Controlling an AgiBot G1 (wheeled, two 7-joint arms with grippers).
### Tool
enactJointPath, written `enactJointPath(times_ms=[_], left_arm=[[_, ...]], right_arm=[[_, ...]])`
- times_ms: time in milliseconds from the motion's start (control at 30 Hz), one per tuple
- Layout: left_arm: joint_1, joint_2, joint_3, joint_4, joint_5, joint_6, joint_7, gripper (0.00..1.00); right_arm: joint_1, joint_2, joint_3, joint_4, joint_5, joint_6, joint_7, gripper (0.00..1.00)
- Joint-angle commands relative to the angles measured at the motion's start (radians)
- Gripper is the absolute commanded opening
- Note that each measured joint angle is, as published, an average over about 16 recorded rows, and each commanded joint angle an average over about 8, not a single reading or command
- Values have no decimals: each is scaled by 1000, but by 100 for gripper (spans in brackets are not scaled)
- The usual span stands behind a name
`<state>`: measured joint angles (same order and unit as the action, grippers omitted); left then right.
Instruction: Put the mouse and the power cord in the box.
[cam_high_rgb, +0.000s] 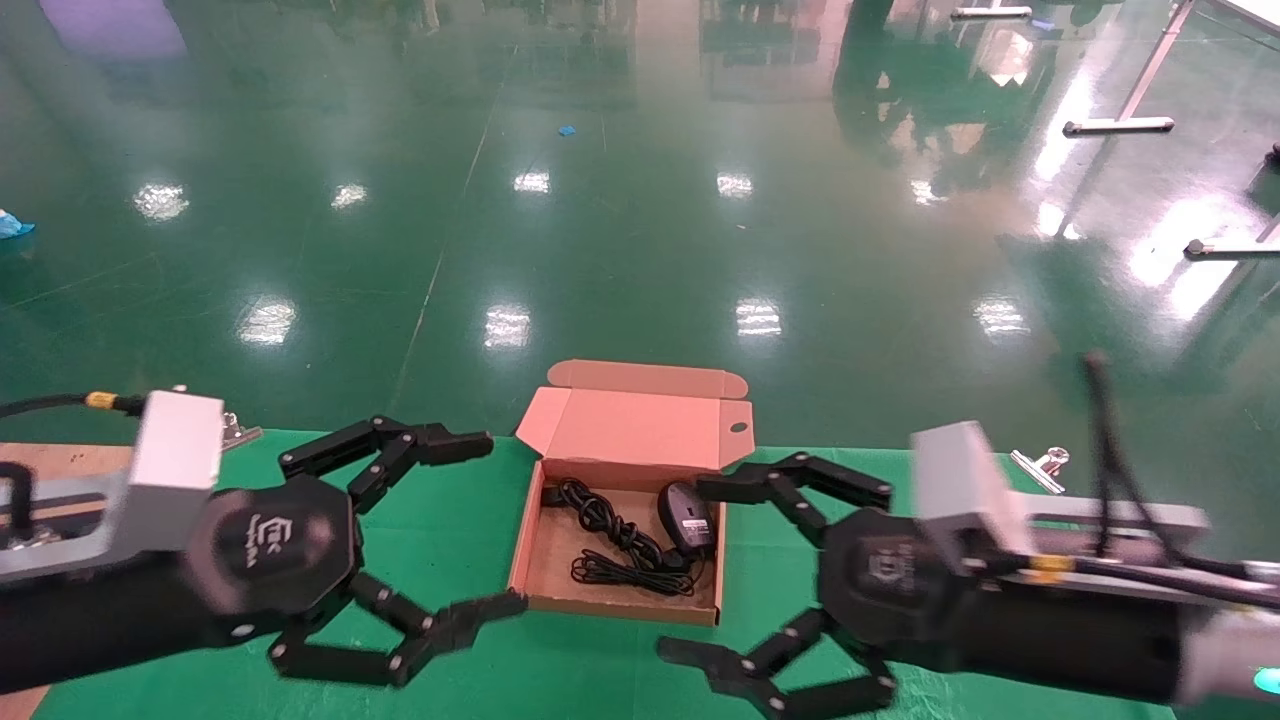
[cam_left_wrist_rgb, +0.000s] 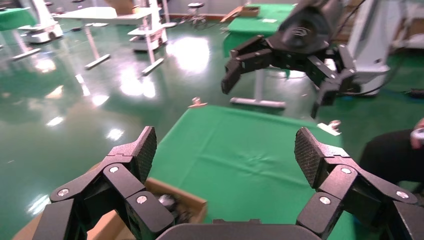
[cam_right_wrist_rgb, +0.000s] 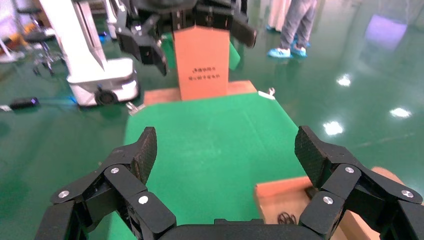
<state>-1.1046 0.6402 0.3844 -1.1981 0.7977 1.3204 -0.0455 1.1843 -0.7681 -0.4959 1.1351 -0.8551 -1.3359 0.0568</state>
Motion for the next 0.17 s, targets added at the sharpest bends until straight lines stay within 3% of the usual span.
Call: enactJointPath(times_ms=[33, 167], left_arm=[[7, -7, -25, -20, -16, 41, -33, 100], [13, -13, -45, -37, -29, 76, -62, 100]], right_arm=[[-27, 38, 52, 36, 30, -39, 32, 100], [-49, 70, 96, 66, 55, -71, 58, 100]])
